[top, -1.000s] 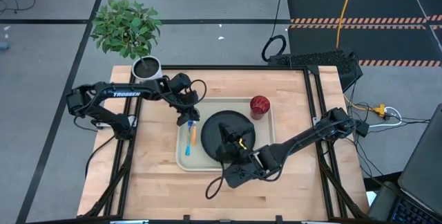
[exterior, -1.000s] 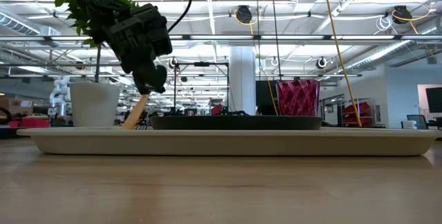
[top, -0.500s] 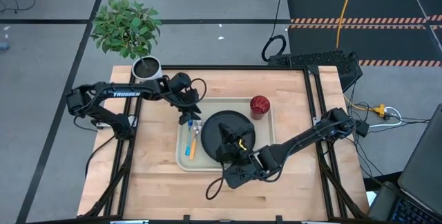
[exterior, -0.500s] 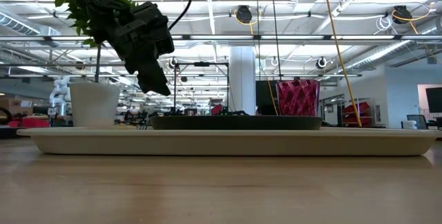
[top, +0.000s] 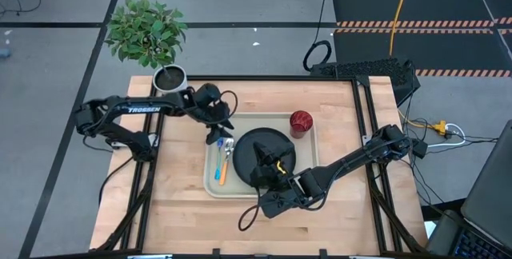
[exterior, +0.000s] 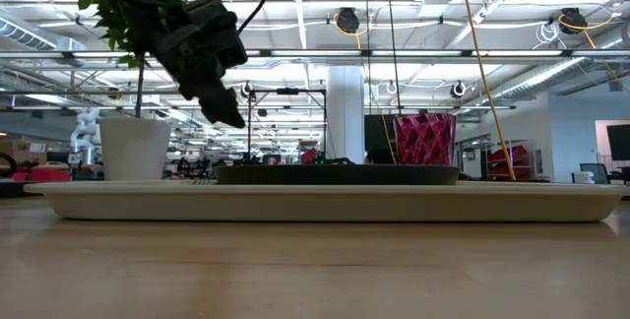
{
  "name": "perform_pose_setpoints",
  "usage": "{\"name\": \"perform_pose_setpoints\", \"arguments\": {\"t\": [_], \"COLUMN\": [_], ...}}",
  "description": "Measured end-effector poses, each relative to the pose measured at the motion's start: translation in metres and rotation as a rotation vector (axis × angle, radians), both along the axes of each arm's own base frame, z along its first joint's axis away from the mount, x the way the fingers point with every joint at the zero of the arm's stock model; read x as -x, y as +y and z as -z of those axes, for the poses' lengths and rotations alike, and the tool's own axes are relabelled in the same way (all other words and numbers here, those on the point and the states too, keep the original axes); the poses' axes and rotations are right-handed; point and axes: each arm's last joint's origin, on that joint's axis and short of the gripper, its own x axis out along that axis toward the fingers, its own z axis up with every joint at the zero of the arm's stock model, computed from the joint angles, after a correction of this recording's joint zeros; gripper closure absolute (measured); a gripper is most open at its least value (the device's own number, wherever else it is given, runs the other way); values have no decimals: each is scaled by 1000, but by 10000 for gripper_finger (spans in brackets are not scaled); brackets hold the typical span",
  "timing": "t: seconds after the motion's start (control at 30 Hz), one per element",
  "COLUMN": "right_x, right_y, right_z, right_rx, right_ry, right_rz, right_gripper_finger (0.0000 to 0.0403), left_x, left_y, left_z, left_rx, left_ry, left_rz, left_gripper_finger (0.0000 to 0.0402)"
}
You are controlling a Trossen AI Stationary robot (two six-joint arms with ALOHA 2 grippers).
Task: Pick and place plate/cup/fork/spoon on tray
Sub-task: Put the orange spoon on the gray tray between the black plate and the blue fork
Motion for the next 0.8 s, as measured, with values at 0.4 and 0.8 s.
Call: {"name": "perform_pose_setpoints", "arguments": {"t": [0.4, 0.8], "right_x": [1, 1], "right_y": [0, 0], "right_z": [1, 1], "right_rx": [1, 1], "right_ry": [6, 7], "right_rz": [2, 2], "right_gripper_finger": [383, 383], "left_x": [4, -2], "left_y": [-49, -91], "left_z": [1, 2], "left_rx": [-465, -630], "left_ry": [213, 220], "left_rz": [139, 232], "left_gripper_finger": [206, 206]}}
